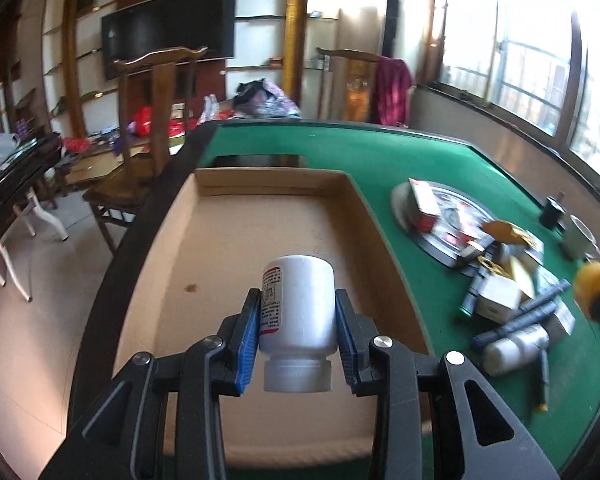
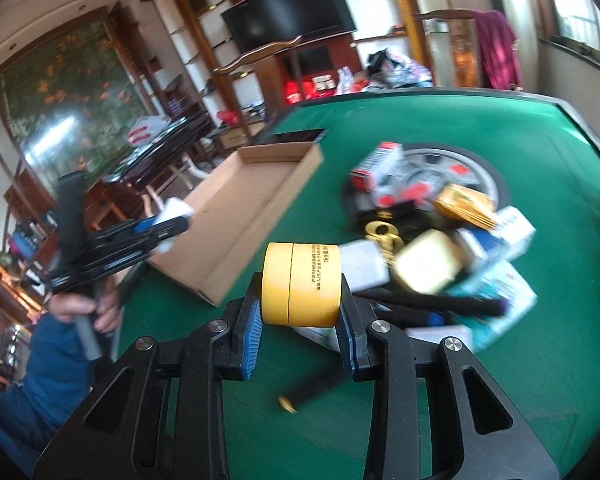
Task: Organize objects
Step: 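Carry the pill bottle and tape roll over the cardboard tray with both grippers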
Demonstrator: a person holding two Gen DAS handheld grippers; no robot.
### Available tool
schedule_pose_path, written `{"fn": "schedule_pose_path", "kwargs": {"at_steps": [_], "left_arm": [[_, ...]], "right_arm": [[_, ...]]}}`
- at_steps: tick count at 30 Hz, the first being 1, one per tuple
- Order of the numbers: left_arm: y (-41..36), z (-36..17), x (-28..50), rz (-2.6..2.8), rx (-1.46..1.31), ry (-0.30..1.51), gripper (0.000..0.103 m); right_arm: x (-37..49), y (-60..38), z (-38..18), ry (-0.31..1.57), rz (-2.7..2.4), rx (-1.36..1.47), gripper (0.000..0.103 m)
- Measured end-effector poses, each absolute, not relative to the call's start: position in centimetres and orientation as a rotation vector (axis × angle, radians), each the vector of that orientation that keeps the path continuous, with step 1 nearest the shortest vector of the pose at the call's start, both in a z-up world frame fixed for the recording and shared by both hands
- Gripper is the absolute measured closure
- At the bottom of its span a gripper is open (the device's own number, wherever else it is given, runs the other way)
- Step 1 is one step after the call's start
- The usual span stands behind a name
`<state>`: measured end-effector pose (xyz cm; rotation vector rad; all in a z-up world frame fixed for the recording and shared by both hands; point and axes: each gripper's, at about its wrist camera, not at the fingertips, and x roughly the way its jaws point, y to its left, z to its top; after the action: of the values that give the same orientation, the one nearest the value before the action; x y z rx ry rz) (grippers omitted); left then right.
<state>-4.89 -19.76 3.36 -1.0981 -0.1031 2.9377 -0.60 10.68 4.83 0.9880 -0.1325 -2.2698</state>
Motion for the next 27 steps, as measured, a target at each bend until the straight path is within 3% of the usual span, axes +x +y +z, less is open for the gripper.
{"fn": "schedule_pose_path", "kwargs": {"at_steps": [6,15,22,27], "left_arm": [[-20.1,1.3,-7.9,2.927,-1.204,-0.088,0.068],[-18.4,0.4,-5.0,2.895,-1.265,0.054,0.068],[-16.5,0.2,-0.3,2.785,-1.300,-0.022,0.068],[-17.2,3.1,-0.1,2.774,-1.260,-0.093,0.068]], "right_arm": [[-0.4,7.1,4.4,-0.084,-2.219,0.999,0.071],[-0.1,6.3,3.5,-0.082,-2.184,1.036,0.071],[0.1,6.0,3.6,-0.076,-2.171,1.035,0.071],[-0.2,5.0,4.3,-0.055,-2.157,1.045,0.071]]}}
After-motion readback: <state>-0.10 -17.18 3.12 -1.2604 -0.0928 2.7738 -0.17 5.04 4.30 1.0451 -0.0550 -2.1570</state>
